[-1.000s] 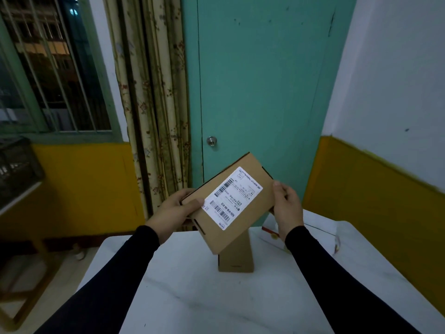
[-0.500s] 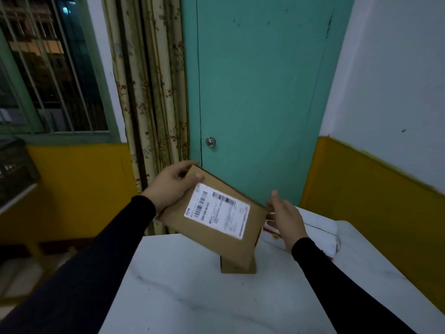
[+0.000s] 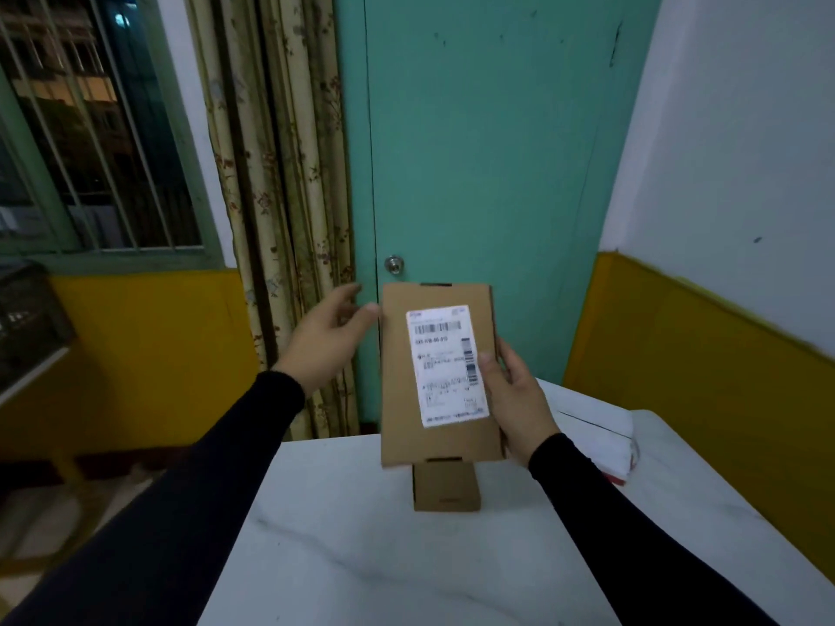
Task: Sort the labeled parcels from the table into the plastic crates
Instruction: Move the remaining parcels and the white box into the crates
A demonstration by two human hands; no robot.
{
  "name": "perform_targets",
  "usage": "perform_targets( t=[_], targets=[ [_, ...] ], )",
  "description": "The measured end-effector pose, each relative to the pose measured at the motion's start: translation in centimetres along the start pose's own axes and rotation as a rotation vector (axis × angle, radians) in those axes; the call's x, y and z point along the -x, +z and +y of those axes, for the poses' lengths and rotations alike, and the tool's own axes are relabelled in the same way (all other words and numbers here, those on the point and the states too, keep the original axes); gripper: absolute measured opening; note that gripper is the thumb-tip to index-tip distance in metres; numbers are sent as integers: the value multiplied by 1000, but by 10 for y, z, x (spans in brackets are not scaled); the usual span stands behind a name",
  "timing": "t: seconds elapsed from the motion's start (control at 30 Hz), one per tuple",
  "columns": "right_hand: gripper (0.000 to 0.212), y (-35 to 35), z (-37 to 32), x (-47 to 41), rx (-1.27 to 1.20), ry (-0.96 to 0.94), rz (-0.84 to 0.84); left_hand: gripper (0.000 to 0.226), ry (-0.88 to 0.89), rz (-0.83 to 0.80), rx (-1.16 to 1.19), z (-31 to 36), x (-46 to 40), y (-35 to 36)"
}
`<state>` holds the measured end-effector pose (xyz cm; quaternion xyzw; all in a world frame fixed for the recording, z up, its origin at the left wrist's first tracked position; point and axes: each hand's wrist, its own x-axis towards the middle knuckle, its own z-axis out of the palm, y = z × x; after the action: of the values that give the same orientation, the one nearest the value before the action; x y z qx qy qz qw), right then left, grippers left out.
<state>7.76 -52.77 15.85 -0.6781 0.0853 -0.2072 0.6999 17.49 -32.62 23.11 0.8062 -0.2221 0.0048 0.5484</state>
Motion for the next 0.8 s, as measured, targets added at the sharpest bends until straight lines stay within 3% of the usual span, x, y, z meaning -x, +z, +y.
perform_targets(
  t=[0.07, 0.13, 0.37, 0.5, 0.8],
  targets=[
    [34, 2, 0, -4, -70, 8, 47, 58, -51, -73, 63, -8, 11, 13],
    [28, 7, 0, -7, -142, 16, 66, 50, -84, -119, 139, -13, 21, 29],
    [30, 15, 4, -6, -184, 19, 52, 19, -114, -40, 309, -26, 31, 53],
    [46, 14, 8, -8, -190, 42, 50, 20, -125, -20, 332, -28, 27, 52],
    [42, 27, 4, -15, -47, 48, -65, 32, -153, 139, 337, -29, 35, 39]
  ],
)
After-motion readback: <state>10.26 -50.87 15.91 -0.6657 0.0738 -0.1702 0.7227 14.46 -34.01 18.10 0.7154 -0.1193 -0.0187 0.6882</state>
